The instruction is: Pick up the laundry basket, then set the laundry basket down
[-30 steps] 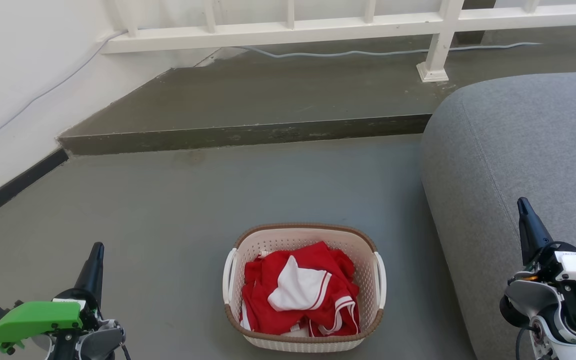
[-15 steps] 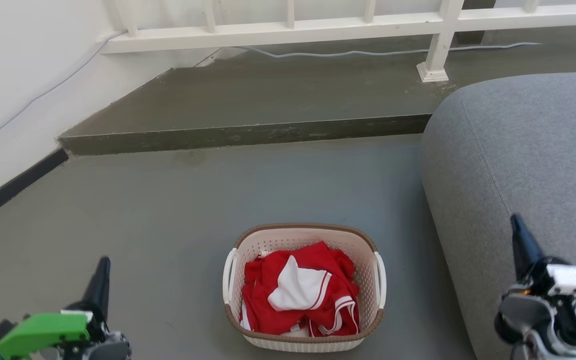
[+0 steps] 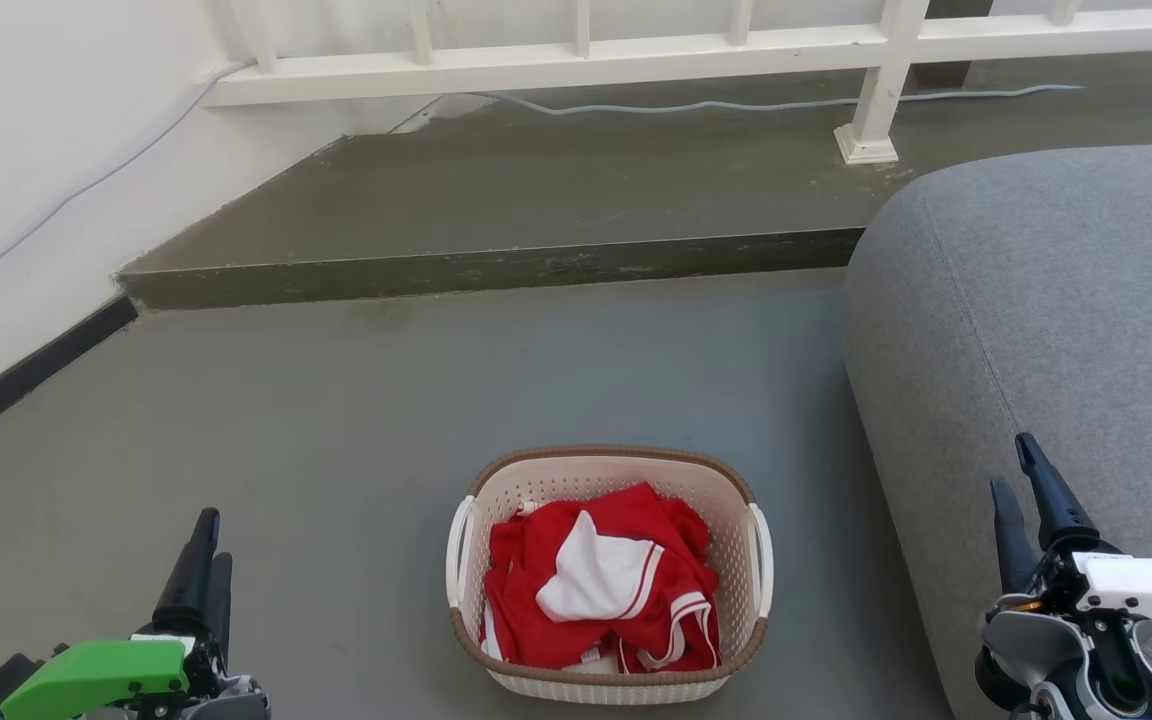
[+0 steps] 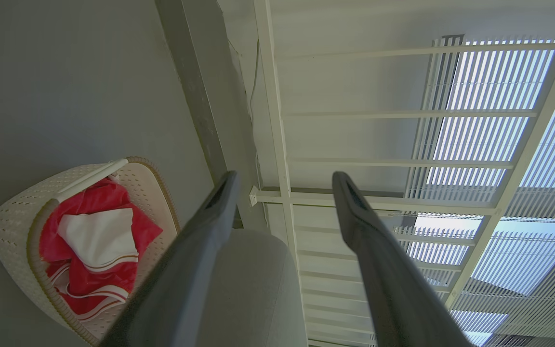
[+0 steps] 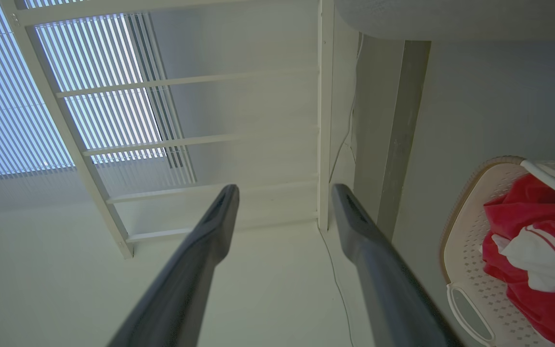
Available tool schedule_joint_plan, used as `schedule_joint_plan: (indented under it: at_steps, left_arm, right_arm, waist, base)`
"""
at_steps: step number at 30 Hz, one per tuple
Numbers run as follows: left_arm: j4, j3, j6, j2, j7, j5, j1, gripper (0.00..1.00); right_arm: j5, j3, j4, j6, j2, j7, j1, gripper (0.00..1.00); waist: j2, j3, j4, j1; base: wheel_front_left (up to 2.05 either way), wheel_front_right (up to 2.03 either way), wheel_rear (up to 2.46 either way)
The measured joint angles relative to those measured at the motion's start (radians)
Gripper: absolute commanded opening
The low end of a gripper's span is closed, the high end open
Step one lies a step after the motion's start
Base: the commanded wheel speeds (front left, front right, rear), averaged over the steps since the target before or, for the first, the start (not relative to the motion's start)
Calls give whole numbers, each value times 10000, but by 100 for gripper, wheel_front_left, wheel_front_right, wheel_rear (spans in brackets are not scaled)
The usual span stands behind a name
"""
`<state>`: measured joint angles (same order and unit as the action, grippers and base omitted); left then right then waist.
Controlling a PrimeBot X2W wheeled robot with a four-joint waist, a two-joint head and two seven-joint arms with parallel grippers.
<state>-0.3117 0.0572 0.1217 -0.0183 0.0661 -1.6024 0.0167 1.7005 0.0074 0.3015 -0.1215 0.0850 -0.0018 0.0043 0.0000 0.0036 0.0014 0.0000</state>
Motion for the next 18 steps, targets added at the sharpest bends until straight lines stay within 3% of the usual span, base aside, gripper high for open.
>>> schedule_joint_plan:
  at_steps: [18]
  left_arm:
    - [683, -627, 0, -368, -688, 1283, 33, 100]
  right_arm:
    - [-1407, 554, -585, 0, 102, -537, -178, 100]
  waist:
    - [0, 24, 0, 0]
  base:
    - [0, 0, 0]
